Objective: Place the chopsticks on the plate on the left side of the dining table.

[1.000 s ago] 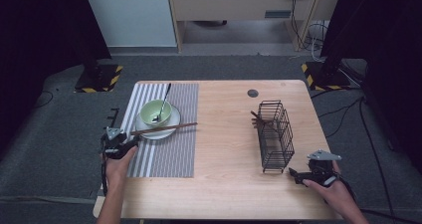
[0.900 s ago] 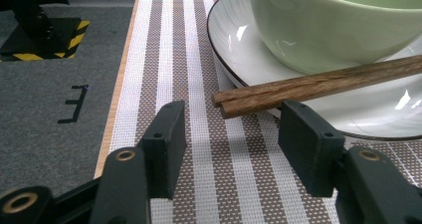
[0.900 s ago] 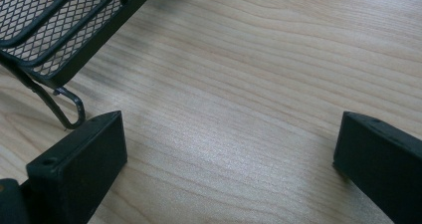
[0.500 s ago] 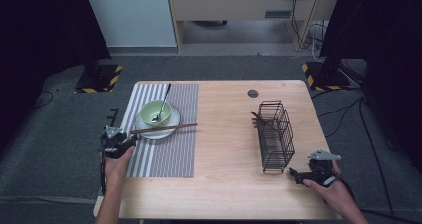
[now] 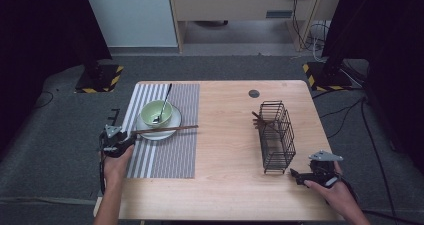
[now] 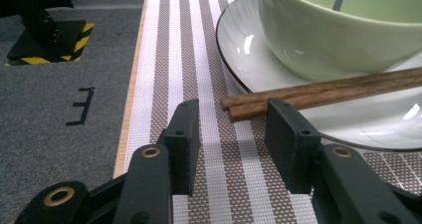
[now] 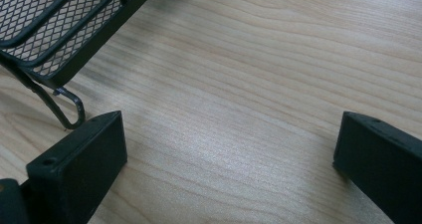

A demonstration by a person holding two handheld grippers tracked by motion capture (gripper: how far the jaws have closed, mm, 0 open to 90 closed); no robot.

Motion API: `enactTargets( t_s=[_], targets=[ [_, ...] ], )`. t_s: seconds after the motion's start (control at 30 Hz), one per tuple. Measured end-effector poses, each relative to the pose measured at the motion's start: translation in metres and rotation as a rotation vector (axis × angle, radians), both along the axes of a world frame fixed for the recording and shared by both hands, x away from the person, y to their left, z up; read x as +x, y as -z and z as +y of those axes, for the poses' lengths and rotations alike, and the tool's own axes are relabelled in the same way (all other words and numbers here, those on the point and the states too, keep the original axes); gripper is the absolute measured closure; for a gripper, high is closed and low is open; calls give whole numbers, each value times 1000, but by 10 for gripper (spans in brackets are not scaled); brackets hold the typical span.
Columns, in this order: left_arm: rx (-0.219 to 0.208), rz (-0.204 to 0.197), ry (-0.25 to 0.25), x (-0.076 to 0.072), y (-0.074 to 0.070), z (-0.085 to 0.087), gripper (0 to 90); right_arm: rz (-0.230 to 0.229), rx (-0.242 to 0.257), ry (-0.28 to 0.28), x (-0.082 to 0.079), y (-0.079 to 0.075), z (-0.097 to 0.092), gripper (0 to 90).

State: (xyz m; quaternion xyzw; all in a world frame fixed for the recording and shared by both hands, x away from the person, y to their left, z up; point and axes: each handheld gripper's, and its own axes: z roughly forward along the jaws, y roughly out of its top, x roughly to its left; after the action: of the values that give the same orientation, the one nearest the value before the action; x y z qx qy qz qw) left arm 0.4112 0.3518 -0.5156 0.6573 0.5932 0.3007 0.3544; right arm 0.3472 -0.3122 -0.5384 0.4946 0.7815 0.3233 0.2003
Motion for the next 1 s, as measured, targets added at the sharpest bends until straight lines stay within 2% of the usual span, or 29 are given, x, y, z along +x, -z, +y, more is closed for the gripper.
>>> enactTargets(
  t_s=[0.33,0.5,1.0],
  targets=[
    [8,-3,-4,5,0,2,567,0,0,0,0,0,0,4],
    [-5,-9,-10,7,1,2,566,0,0,0,0,0,0,4],
    [-2,-8,-14,11,5,2,571,0,0,1,0,0,0,3]
  ],
)
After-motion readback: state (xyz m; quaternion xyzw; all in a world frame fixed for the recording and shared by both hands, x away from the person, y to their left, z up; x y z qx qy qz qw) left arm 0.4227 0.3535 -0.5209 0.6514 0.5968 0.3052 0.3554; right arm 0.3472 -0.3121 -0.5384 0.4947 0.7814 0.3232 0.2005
